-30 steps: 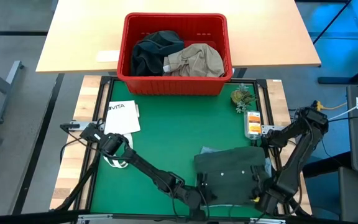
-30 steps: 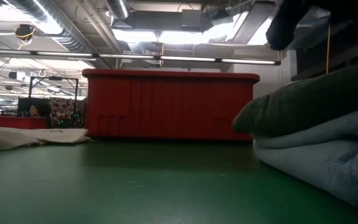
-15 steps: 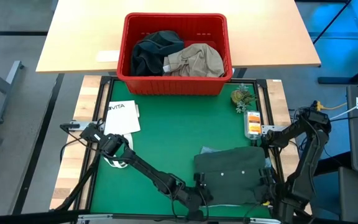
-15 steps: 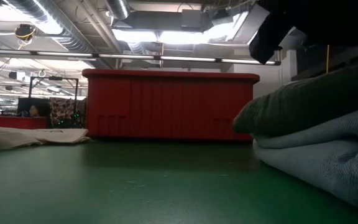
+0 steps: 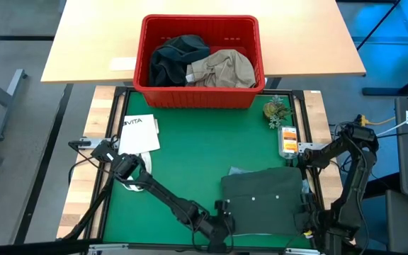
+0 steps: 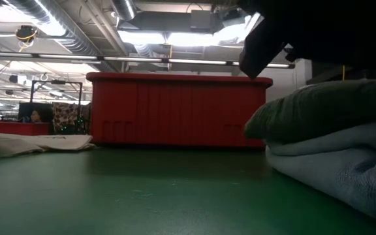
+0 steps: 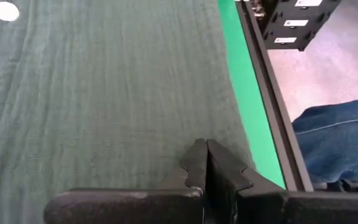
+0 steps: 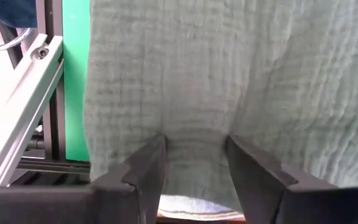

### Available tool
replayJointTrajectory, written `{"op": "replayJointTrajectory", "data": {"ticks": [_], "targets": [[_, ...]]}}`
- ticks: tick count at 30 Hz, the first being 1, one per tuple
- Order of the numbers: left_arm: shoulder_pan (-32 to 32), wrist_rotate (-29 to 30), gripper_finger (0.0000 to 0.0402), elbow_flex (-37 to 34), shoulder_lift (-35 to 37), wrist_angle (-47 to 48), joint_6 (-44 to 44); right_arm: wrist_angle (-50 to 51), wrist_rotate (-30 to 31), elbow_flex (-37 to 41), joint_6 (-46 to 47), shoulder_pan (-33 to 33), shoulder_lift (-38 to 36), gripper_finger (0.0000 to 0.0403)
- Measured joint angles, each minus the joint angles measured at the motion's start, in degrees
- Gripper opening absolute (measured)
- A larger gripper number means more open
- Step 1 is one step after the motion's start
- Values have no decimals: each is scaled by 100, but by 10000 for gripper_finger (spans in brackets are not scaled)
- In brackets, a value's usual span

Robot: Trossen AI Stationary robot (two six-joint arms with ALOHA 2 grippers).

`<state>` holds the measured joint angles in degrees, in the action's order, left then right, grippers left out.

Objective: Fold Laundry from Bin
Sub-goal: Stack the green shirt on top of the light blue jeans, then remove the dark blue jeans from the red bin

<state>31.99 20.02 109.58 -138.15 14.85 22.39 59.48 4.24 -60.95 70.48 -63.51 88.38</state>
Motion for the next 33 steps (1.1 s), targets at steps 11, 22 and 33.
{"op": "replayJointTrajectory", "data": {"ticks": [11,22,33], "targets": [[75,-349,0,0,426,438,-133,706,-468,-410,-1,21,2,174],[-169,-267,0,0,1341,892,-561,2629,1187,-1852,-1025,353,2,174],[-954,217,1,0,2436,1087,-1671,3053,3078,-3016,-3820,1663,-49,174]]}}
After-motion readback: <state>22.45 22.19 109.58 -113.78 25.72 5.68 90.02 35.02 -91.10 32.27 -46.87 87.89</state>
